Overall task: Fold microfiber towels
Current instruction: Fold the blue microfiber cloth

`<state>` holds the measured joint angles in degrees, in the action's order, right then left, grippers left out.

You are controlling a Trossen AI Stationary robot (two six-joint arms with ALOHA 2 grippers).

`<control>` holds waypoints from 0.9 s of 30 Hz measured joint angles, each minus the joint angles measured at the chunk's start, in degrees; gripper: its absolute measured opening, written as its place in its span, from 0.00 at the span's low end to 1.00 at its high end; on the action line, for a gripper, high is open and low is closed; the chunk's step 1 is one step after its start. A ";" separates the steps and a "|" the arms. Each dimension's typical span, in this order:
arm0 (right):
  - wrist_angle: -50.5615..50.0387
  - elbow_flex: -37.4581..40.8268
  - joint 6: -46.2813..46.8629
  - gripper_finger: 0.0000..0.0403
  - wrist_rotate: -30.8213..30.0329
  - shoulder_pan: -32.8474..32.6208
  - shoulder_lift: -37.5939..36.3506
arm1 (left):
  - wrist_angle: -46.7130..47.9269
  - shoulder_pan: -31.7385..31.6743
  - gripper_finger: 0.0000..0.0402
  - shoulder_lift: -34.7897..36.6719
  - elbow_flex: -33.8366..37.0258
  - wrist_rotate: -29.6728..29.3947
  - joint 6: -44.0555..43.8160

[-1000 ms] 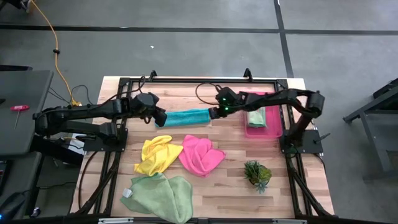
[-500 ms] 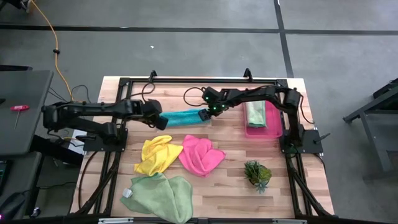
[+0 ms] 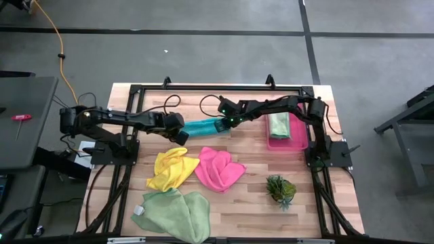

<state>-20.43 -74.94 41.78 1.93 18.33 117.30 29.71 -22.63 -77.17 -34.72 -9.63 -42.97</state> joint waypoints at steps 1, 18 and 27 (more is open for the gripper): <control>-0.92 -0.03 -0.87 0.10 -0.19 0.06 -0.04 | -0.05 0.00 0.00 0.10 0.00 -0.02 0.36; -29.31 0.15 -9.35 0.01 -3.89 1.27 -11.05 | -21.43 3.63 0.00 2.27 0.00 3.10 18.37; -29.96 0.11 0.11 0.00 -5.75 1.51 -12.63 | -27.66 8.64 0.00 1.95 6.29 3.10 19.79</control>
<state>-50.39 -74.83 41.89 -3.82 19.84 104.66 2.06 -13.99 -75.22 -28.43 -6.53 -23.18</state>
